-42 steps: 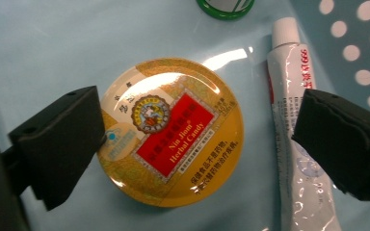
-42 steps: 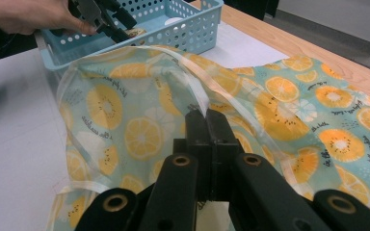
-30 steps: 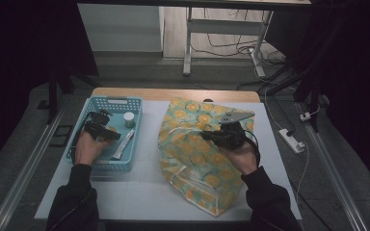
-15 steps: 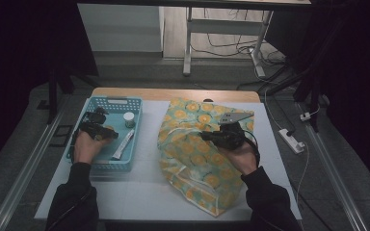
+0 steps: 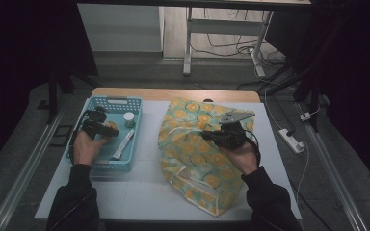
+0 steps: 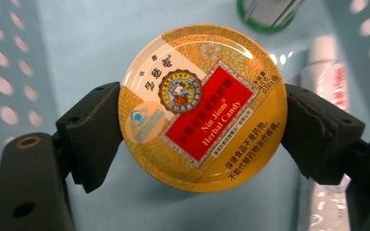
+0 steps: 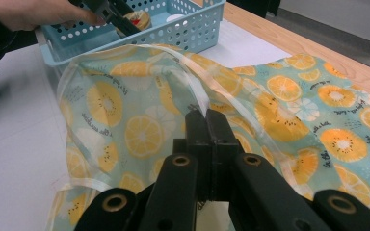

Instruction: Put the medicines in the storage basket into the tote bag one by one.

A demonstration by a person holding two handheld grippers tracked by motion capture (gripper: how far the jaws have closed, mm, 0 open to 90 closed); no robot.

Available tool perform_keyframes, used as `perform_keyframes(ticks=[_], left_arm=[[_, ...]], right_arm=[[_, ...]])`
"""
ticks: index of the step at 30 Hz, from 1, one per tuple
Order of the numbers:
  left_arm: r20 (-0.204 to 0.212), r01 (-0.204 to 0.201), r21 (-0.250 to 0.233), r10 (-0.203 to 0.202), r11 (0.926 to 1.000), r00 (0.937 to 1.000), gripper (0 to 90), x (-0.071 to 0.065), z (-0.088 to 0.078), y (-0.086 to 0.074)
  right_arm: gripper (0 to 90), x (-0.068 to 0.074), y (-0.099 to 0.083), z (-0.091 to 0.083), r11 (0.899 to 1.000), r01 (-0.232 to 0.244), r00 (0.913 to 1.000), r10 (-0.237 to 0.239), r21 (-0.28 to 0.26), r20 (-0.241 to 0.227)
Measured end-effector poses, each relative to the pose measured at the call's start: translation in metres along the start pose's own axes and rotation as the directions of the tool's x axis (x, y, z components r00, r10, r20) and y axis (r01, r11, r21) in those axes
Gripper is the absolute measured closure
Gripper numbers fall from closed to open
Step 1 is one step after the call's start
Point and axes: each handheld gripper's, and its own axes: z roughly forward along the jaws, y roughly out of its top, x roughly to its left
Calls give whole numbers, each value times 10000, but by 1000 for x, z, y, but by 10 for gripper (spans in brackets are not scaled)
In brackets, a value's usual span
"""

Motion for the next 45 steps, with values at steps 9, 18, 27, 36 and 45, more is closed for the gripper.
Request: perform_keyframes(ticks=[9,18,27,36,45], left_arm=[[501,-199,-536,226,9984,9985,201,-5,-12,-1],[1151,-169,-1159,303,9931,9929,201,-12,-27,-3],[1837,-431,-1901,786,9808,9798,201,-25,-52,-1],[2646,-940,-2463,1603,9646,9509,201,-49,-77,1],[3245,-1912,-3022,2894,9339,9005,201,-87,-99,5]], right_arm=[[900,0,0,-1,10000,68,10000,-68,-47,14],[900,-2,0,-6,9998,67,9999,-65,-189,120],[900,-2,1,-6,9997,81,9999,-79,-209,124],[900,0,1,-7,9997,101,9999,-99,-240,109],[900,-2,1,-8,9997,94,9999,-91,-215,140]])
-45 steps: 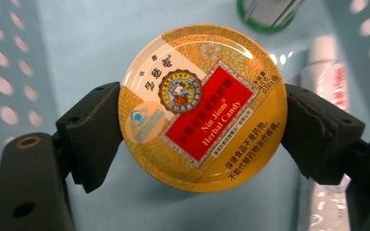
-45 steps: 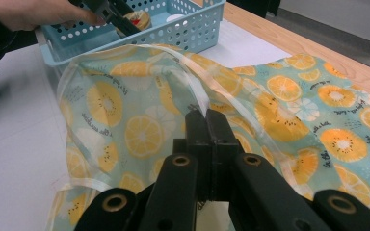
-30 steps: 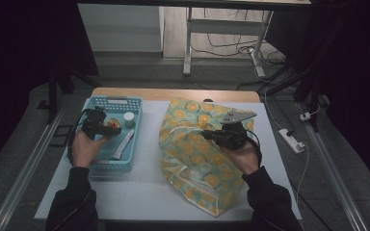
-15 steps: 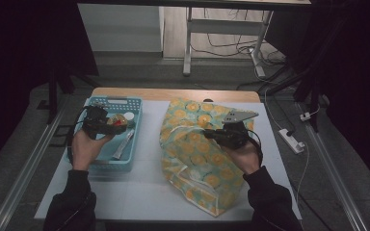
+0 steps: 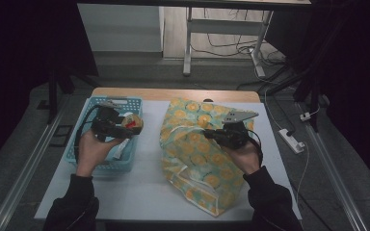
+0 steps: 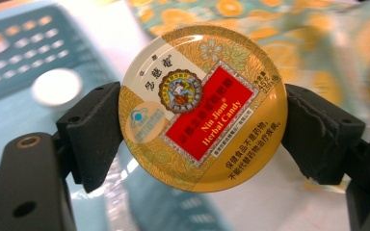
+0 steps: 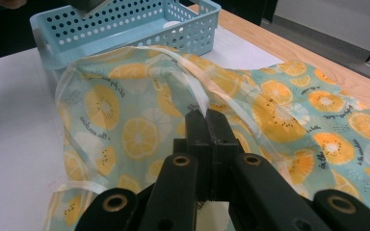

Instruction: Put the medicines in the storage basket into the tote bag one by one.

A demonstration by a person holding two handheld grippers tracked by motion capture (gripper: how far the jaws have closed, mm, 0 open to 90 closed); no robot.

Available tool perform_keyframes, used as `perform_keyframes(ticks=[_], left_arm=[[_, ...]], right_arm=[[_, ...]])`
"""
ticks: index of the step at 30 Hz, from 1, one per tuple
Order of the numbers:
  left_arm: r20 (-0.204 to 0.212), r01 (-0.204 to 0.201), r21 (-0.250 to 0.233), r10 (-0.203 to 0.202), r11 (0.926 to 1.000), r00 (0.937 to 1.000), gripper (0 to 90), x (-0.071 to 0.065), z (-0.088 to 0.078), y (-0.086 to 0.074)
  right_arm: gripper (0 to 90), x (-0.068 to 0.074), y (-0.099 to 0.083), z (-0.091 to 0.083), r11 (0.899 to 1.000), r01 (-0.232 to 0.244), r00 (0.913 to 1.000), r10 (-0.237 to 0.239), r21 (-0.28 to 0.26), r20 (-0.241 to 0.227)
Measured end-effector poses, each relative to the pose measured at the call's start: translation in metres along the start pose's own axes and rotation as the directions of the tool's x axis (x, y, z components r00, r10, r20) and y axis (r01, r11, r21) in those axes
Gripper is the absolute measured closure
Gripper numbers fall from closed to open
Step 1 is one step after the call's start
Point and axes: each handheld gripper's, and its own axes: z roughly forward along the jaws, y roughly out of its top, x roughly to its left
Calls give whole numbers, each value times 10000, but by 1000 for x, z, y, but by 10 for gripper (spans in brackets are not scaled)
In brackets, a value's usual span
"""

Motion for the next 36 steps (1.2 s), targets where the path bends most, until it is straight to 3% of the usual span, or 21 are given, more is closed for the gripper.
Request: perform_keyframes(ticks=[9,15,20,27,31,36], left_arm=[[937,-970,148,952,9952,9910,201,-35,9,11],[1599,-1604,354,1529,9864,9752,201,-57,20,16],[1918,-1903,602,1758,9799,9656,201,-66,32,16],[2497,-2337,583,2125,9706,9447,201,-83,41,18],[2811,-2533,613,2268,9655,9325,201,-95,48,20],[3130,-2677,628,2357,9614,9200,201,-106,59,21]], right_arm=[[900,0,0,0,10000,14,10000,-14,-1,-25],[900,0,0,1,10000,38,10000,-38,76,-72],[900,1,-2,6,9993,153,9996,-146,328,-233],[900,4,-3,13,9956,516,9977,-479,782,-483],[900,6,-1,12,9951,678,9971,-650,714,-407],[900,4,0,7,9972,557,9980,-542,507,-312]])
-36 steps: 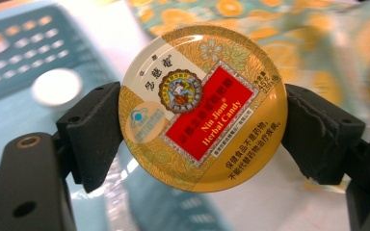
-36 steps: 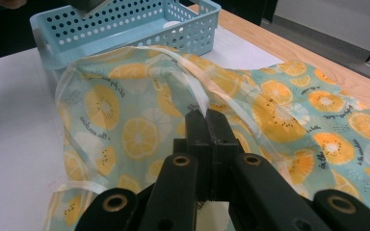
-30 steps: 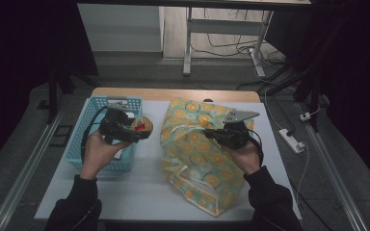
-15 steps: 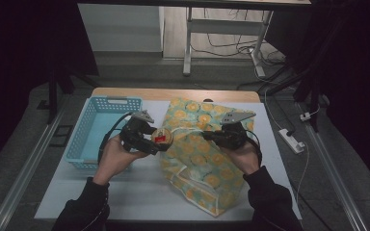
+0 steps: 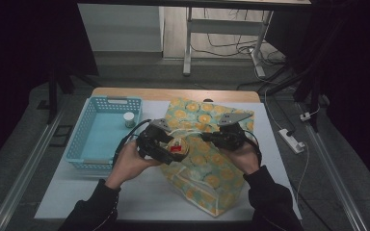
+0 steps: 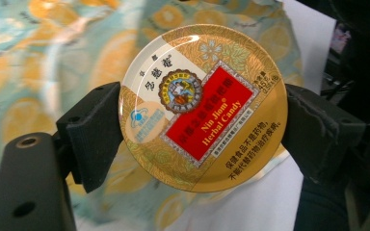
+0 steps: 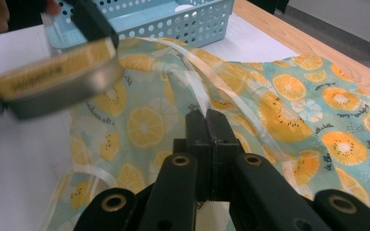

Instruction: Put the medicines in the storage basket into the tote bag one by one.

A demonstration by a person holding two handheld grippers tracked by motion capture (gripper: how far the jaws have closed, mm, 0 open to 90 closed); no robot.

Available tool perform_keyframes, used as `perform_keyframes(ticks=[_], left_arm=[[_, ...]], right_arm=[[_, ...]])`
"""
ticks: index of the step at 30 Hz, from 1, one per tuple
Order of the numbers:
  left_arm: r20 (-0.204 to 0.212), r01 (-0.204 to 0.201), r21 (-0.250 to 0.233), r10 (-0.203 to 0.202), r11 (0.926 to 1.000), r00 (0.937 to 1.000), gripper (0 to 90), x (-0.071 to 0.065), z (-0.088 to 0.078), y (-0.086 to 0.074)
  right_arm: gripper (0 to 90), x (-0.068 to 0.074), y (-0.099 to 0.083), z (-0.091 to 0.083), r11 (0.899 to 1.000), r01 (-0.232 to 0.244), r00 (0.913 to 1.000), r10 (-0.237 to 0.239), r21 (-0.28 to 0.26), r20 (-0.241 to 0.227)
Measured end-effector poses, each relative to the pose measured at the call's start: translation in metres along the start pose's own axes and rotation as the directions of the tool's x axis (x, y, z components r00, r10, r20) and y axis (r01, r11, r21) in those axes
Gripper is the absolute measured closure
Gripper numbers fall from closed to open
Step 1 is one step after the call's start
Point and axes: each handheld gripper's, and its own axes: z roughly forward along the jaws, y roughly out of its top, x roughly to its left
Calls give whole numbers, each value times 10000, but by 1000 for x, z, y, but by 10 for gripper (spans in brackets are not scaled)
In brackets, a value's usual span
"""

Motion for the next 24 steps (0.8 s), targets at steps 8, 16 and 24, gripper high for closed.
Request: perform_keyframes(ticks=[8,16,24], left_arm=[[96,-175,183,174,9997,9998,200,-6,17,3],[183,-447,326,441,9985,9989,200,-12,36,9],[102,-445,497,441,9978,9990,200,-7,56,13]], right_arm=[[900,0,1,0,9999,-103,9999,104,-51,64],[900,1,2,0,9998,-125,9999,126,-154,60],[900,3,3,-1,9997,-100,9999,100,-221,8]])
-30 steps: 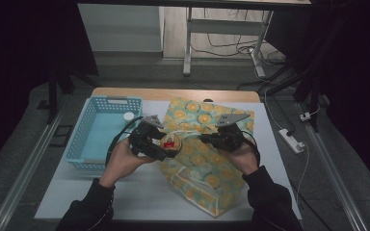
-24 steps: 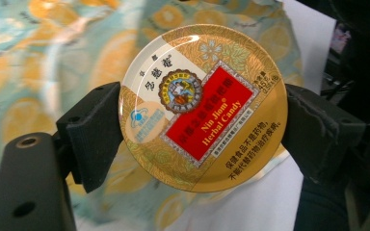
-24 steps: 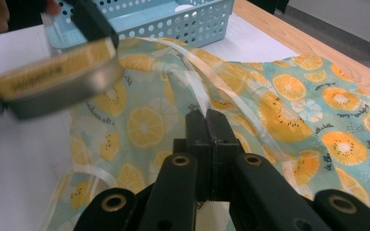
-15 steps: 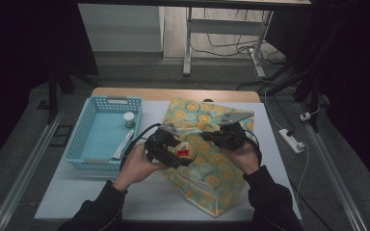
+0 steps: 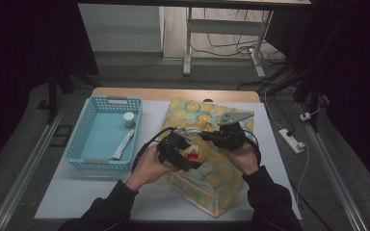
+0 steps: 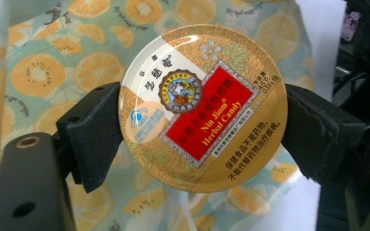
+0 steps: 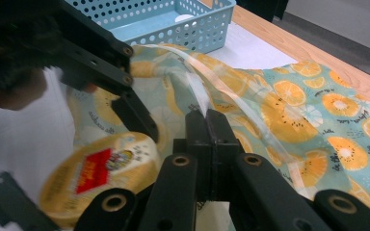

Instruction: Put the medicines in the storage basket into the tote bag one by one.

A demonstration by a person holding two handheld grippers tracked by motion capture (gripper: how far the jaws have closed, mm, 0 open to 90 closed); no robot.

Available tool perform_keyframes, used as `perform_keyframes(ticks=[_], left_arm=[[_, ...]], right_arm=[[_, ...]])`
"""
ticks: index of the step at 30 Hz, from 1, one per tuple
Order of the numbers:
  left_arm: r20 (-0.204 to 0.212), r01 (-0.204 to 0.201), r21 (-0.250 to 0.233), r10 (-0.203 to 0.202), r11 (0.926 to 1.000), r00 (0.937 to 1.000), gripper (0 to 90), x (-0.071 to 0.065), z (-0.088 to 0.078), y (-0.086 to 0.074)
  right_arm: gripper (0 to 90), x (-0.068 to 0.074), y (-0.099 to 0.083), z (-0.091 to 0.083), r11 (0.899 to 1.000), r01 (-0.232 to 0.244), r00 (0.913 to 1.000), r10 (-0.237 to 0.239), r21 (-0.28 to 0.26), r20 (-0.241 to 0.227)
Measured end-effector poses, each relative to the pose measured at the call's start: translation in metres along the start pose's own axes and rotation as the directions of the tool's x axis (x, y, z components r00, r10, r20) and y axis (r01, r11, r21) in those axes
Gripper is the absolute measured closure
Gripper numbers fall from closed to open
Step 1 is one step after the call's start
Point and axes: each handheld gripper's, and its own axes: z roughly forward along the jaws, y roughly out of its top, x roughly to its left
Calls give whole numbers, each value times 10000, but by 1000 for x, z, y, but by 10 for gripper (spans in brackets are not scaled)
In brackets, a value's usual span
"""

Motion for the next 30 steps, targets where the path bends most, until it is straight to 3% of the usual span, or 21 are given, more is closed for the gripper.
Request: perform_keyframes(ticks=[9,17,30], left_arm=[[-511,-113,233,125,9997,9986,200,5,22,6],[-956,2,247,22,9997,9954,200,19,39,4],[-1339,390,-475,-451,9981,9900,200,42,53,-7]], right_arm=[[900,1,1,0,9999,-77,10000,76,-82,-27],[900,5,2,2,10000,-39,9999,38,-61,-135],[900,5,0,8,9999,-56,9998,58,137,-172]])
